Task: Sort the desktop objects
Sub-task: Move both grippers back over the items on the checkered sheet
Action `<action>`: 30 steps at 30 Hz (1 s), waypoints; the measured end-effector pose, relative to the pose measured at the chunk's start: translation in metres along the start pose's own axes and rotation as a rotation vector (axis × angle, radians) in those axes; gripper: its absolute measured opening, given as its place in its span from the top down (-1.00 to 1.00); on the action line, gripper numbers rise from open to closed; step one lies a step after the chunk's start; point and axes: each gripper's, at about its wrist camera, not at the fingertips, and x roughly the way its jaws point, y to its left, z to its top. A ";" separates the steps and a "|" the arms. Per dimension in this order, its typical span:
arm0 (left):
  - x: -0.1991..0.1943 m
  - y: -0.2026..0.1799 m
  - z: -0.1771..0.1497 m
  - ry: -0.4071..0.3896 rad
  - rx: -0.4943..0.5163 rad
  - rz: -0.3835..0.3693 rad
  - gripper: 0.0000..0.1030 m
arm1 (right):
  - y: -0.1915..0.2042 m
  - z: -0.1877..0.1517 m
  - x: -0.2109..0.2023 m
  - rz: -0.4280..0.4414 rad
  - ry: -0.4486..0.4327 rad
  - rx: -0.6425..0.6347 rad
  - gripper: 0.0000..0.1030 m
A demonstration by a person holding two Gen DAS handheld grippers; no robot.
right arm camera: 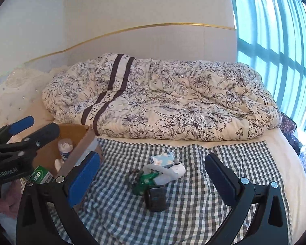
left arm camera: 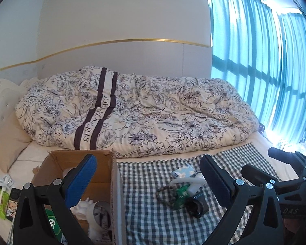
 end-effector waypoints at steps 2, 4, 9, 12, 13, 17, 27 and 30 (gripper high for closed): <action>0.005 0.001 0.000 0.010 -0.002 -0.003 -1.00 | -0.004 -0.001 0.004 -0.006 0.007 0.000 -0.99; 0.011 0.000 -0.002 0.027 -0.004 -0.007 -1.00 | -0.007 -0.003 0.007 -0.009 0.014 -0.001 -0.99; 0.026 -0.004 -0.008 0.067 0.000 0.007 -1.00 | -0.013 -0.011 0.017 -0.003 0.040 -0.002 -0.99; 0.036 -0.007 -0.012 0.091 0.007 0.024 -1.00 | -0.017 -0.020 0.026 0.005 0.069 0.003 -1.00; 0.039 -0.009 -0.014 0.099 0.012 0.025 -1.00 | -0.018 -0.024 0.029 0.008 0.076 0.005 -0.99; 0.049 -0.019 -0.021 0.120 0.042 0.019 -1.00 | -0.020 -0.036 0.041 0.022 0.113 0.004 -0.99; 0.073 -0.036 -0.036 0.176 0.042 -0.040 -1.00 | -0.025 -0.067 0.075 0.071 0.205 0.019 -0.99; 0.081 -0.039 -0.043 0.188 0.051 -0.028 -1.00 | -0.026 -0.076 0.085 0.073 0.235 0.025 -1.00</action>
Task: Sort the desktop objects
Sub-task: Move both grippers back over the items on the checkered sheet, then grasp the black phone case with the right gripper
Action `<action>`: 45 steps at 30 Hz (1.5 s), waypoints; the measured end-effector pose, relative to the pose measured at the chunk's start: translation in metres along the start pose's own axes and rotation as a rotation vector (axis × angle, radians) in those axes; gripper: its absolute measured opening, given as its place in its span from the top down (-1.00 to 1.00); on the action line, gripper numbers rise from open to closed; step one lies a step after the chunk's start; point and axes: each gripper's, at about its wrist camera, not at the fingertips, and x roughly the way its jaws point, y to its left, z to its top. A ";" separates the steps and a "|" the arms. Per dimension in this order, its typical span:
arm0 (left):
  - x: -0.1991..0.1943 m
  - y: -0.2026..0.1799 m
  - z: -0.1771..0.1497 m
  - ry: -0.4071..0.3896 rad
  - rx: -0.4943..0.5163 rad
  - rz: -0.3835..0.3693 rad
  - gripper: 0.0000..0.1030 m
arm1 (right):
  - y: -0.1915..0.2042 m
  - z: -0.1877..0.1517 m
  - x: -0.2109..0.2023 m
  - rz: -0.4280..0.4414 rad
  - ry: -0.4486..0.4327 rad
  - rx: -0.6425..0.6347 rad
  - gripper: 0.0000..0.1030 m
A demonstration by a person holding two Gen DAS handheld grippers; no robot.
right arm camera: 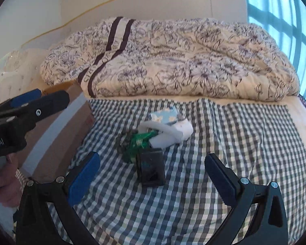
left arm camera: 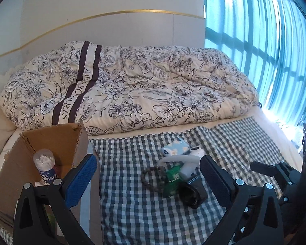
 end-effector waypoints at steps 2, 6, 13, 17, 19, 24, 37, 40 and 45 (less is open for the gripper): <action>0.007 -0.001 -0.004 0.015 0.001 0.002 -1.00 | -0.004 -0.005 0.008 -0.003 0.022 0.009 -1.00; 0.021 -0.004 -0.014 0.046 0.002 0.004 -1.00 | -0.008 -0.012 0.021 -0.010 0.055 0.011 -1.00; 0.035 -0.011 -0.024 0.071 0.032 -0.008 -1.00 | -0.008 -0.022 0.045 -0.007 0.094 -0.003 -0.99; 0.040 -0.013 -0.028 0.084 0.037 -0.010 -1.00 | -0.009 -0.023 0.055 0.004 0.097 0.005 -0.99; 0.042 -0.013 -0.030 0.086 0.036 -0.009 -1.00 | -0.009 -0.023 0.060 0.011 0.096 0.008 -0.99; 0.050 -0.013 -0.030 0.095 0.025 0.003 -1.00 | -0.009 -0.023 0.074 0.029 0.112 0.013 -0.84; 0.066 -0.023 -0.034 0.133 0.017 -0.047 -1.00 | -0.010 -0.029 0.104 0.061 0.195 0.025 0.14; 0.072 -0.026 -0.036 0.143 0.015 -0.055 -1.00 | -0.015 -0.031 0.100 0.052 0.191 0.040 0.14; 0.083 -0.030 -0.043 0.167 0.001 -0.070 -1.00 | -0.028 -0.033 0.090 0.014 0.186 0.057 0.15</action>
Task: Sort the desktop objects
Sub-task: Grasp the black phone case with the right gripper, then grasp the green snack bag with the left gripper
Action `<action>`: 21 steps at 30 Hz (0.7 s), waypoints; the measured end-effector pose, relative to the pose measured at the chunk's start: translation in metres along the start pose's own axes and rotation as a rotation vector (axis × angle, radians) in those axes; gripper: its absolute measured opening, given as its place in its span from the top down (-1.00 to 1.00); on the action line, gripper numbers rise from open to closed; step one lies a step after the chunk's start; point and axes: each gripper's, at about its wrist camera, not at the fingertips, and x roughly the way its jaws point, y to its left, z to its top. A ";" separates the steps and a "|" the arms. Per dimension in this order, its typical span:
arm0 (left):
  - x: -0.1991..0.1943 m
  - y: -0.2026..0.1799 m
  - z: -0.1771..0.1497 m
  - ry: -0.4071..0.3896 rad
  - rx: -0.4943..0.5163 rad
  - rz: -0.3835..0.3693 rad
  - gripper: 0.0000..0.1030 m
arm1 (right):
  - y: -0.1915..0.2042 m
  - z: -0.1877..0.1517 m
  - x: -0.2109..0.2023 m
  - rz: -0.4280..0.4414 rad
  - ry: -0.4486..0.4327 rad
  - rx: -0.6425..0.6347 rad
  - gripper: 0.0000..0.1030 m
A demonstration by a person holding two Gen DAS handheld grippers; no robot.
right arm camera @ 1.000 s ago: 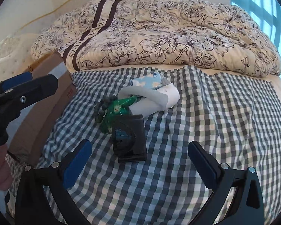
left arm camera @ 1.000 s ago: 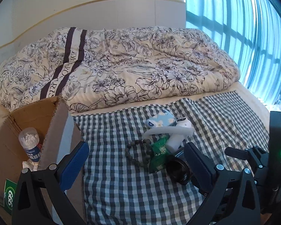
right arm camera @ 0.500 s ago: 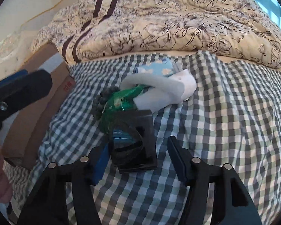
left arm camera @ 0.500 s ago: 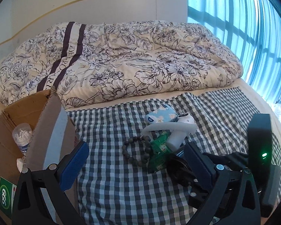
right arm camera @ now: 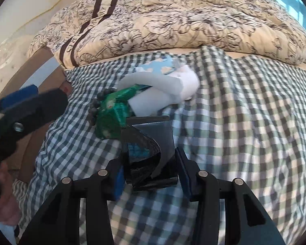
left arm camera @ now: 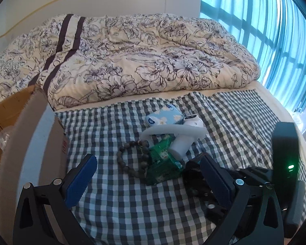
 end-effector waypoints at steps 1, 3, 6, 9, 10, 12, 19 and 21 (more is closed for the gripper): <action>0.004 -0.001 -0.001 0.007 -0.005 -0.003 -1.00 | -0.003 -0.001 -0.002 -0.008 -0.001 0.005 0.15; 0.011 -0.002 -0.004 0.015 -0.010 -0.006 -1.00 | -0.010 -0.003 -0.007 -0.021 -0.005 0.015 0.15; 0.023 -0.007 -0.009 0.025 -0.019 -0.005 -0.97 | -0.020 -0.005 -0.016 -0.041 -0.015 0.033 0.15; 0.035 -0.012 -0.015 0.050 -0.030 -0.018 -0.85 | -0.028 -0.007 -0.023 -0.057 -0.020 0.043 0.15; 0.039 -0.013 -0.016 0.057 -0.030 -0.019 -0.84 | -0.030 -0.007 -0.026 -0.060 -0.023 0.046 0.15; 0.046 -0.016 -0.019 0.069 -0.038 -0.020 -0.80 | -0.032 -0.007 -0.030 -0.063 -0.029 0.049 0.15; 0.069 -0.019 -0.028 0.142 -0.076 -0.026 -0.62 | -0.038 -0.008 -0.043 -0.080 -0.053 0.059 0.15; 0.075 -0.020 -0.030 0.152 -0.084 -0.020 -0.47 | -0.040 -0.008 -0.046 -0.080 -0.059 0.062 0.15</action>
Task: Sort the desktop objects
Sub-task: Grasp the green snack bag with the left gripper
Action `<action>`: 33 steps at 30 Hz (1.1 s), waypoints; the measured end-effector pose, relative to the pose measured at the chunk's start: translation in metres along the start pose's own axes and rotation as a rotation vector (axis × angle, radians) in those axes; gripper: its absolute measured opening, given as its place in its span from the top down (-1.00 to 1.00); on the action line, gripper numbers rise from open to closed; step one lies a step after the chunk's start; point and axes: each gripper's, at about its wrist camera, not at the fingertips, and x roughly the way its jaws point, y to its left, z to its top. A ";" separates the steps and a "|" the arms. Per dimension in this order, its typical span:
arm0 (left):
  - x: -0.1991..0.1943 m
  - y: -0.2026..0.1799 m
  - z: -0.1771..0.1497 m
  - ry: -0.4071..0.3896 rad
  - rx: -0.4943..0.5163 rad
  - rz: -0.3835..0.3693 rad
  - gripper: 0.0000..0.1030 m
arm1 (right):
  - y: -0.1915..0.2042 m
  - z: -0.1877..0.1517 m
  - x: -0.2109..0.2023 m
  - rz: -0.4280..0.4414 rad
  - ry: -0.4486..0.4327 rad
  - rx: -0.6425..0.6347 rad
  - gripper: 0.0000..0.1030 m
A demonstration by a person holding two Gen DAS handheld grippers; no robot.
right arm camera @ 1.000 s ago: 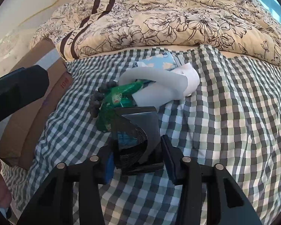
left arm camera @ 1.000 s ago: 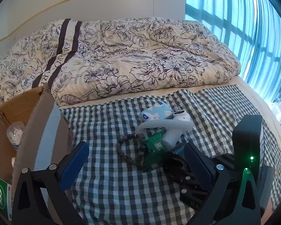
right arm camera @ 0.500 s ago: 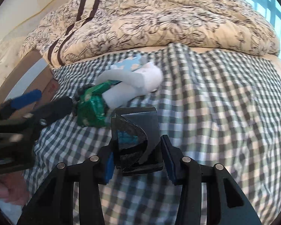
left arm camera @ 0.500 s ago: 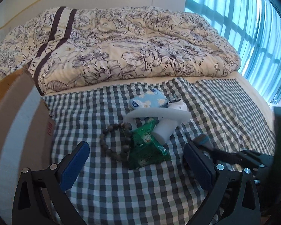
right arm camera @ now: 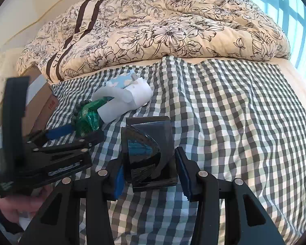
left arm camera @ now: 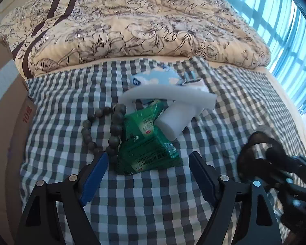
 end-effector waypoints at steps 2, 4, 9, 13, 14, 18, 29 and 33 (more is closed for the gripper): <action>0.007 0.001 0.000 0.013 -0.011 0.000 -0.37 | -0.002 -0.001 -0.003 0.000 -0.006 0.002 0.15; 0.012 0.001 0.001 0.023 -0.024 -0.004 -0.32 | -0.003 -0.001 -0.005 -0.002 -0.010 0.005 0.15; 0.019 -0.003 0.009 0.011 -0.025 0.018 -0.30 | -0.008 -0.002 -0.008 -0.009 -0.015 0.014 0.15; 0.019 -0.006 0.014 0.008 -0.016 0.036 -0.05 | -0.012 -0.003 -0.010 -0.010 -0.017 0.022 0.15; 0.018 -0.007 0.014 0.007 -0.012 0.033 -0.01 | -0.013 -0.003 -0.011 -0.011 -0.019 0.025 0.15; 0.009 -0.007 0.011 0.010 -0.006 0.025 0.33 | -0.013 -0.003 -0.014 -0.013 -0.025 0.028 0.15; -0.046 0.004 -0.002 -0.057 -0.006 -0.108 0.47 | -0.003 -0.006 -0.018 -0.002 -0.029 0.025 0.15; -0.068 -0.001 -0.008 -0.096 0.042 -0.134 0.48 | 0.001 -0.005 -0.023 -0.004 -0.039 0.021 0.17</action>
